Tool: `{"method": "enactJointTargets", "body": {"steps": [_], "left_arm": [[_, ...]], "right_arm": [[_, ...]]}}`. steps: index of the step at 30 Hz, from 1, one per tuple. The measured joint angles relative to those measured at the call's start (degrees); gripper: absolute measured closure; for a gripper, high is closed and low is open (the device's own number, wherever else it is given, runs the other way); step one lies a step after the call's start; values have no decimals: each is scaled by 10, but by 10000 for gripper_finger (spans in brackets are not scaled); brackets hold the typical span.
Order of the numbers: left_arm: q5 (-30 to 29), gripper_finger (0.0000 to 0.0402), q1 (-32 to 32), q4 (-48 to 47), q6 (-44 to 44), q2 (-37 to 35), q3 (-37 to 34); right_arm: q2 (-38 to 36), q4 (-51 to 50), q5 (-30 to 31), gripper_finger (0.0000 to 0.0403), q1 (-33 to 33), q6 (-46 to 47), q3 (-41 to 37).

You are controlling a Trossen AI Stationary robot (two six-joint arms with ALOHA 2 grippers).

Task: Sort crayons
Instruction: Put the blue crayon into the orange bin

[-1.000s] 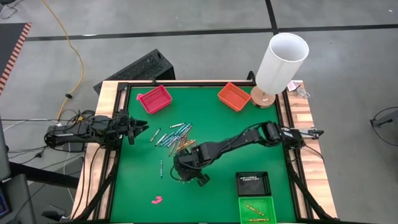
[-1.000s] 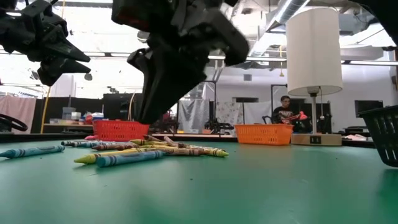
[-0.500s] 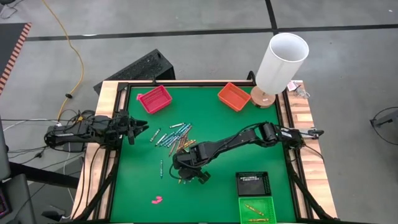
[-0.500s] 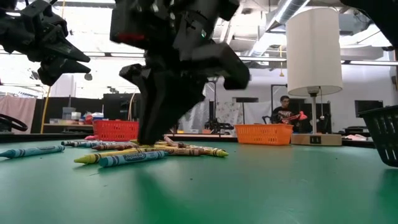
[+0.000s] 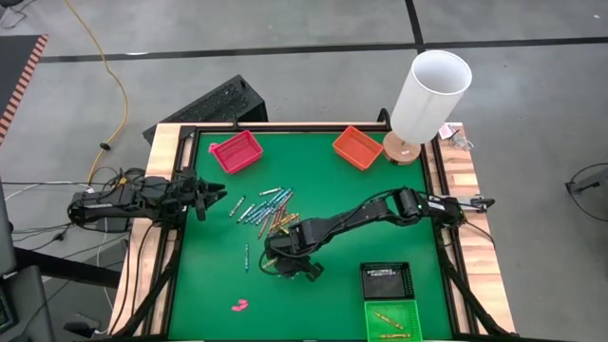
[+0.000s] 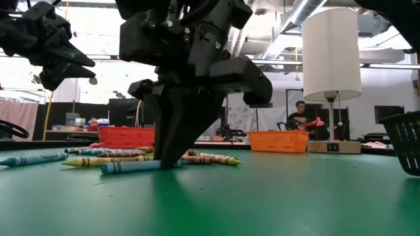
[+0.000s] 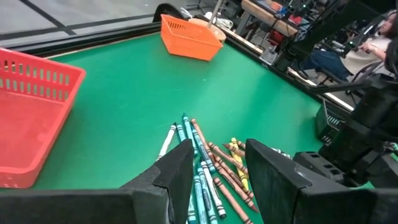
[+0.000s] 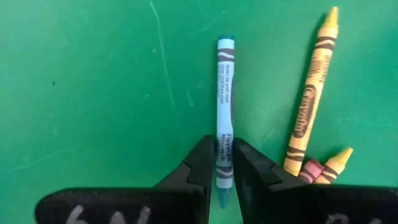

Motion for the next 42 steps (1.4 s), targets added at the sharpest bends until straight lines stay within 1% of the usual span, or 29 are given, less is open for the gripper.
{"method": "enactJointTargets", "body": {"steps": [3,5,10,15,20,26,30,32,36,39,42], "left_arm": [[-5,266,0,0,0,0,0],[-6,266,0,0,0,0,0],[-6,266,0,0,0,0,0],[-6,269,0,1,0,0,0],[-7,279,0,1,-1,0,0],[-7,281,0,1,-2,0,0],[0,281,0,5,-2,0,0],[8,281,0,8,-2,0,0],[13,281,0,7,-8,0,0],[13,281,0,7,-10,0,0],[13,281,0,6,-13,0,0]], "right_arm": [[0,-2,1,336,0,3,0],[0,-4,1,347,0,4,0],[-1,-9,15,394,1,36,0],[-4,-19,16,399,0,125,0],[-25,-25,-4,401,-4,195,-1],[-83,-38,-12,402,-23,248,-1],[-133,-51,-13,402,-59,288,-1],[-163,-73,7,402,-82,312,-1],[-208,-146,94,403,-139,385,0],[-232,-210,146,403,-184,434,0],[-245,-260,173,403,-224,454,-5]]}}
